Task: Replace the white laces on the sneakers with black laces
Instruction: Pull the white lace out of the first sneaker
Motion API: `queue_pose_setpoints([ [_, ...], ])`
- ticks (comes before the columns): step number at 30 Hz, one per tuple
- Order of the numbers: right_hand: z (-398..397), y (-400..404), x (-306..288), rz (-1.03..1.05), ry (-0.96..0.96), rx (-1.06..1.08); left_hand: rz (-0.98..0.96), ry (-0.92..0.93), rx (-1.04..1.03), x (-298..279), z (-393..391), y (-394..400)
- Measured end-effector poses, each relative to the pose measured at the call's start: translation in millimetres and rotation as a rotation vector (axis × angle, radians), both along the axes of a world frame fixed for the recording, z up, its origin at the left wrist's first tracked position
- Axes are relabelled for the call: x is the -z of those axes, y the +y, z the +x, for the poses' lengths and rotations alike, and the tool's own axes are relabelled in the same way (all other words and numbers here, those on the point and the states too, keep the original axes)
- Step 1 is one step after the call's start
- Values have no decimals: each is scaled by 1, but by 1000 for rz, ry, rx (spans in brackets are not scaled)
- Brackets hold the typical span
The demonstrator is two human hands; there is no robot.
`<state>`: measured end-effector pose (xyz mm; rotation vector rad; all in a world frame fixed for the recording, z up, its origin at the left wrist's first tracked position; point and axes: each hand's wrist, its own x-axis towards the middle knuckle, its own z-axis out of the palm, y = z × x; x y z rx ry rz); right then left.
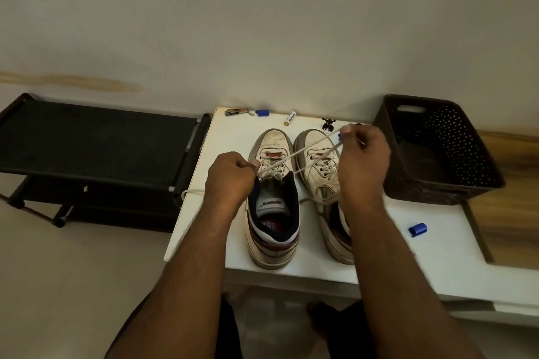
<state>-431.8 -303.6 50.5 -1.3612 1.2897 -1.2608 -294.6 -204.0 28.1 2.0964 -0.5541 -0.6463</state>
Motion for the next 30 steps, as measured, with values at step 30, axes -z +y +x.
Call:
queue_pose_setpoints([
  [30,-21,-8,-11,15,209,-50,-6,-45,118,-4,-5,2],
])
